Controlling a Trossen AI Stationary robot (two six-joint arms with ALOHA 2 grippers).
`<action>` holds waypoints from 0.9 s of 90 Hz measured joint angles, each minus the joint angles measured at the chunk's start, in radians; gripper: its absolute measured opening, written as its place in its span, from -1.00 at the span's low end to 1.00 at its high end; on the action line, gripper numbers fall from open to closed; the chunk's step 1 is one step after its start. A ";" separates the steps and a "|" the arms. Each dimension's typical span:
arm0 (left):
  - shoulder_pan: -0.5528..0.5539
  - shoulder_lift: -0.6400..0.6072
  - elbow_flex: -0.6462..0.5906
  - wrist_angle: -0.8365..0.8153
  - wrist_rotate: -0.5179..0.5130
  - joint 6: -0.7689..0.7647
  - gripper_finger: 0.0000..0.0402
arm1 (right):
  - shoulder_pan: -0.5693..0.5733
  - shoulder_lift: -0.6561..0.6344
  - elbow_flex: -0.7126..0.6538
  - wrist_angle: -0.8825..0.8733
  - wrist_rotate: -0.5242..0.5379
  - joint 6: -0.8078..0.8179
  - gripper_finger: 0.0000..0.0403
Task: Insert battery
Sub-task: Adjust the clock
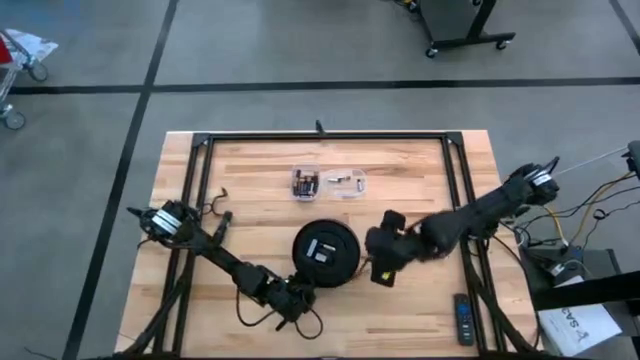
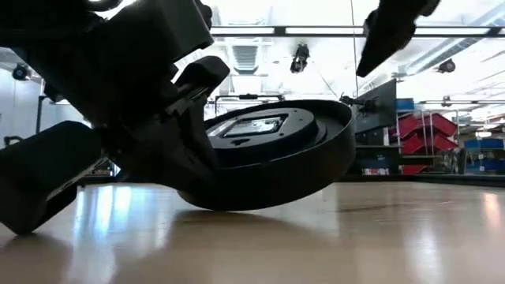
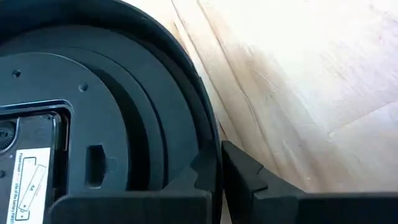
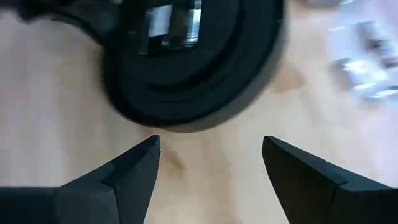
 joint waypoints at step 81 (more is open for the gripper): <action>-0.015 0.029 -0.001 0.005 -0.047 -0.015 -1.00 | -0.474 0.296 -0.111 0.543 -0.905 -0.110 0.47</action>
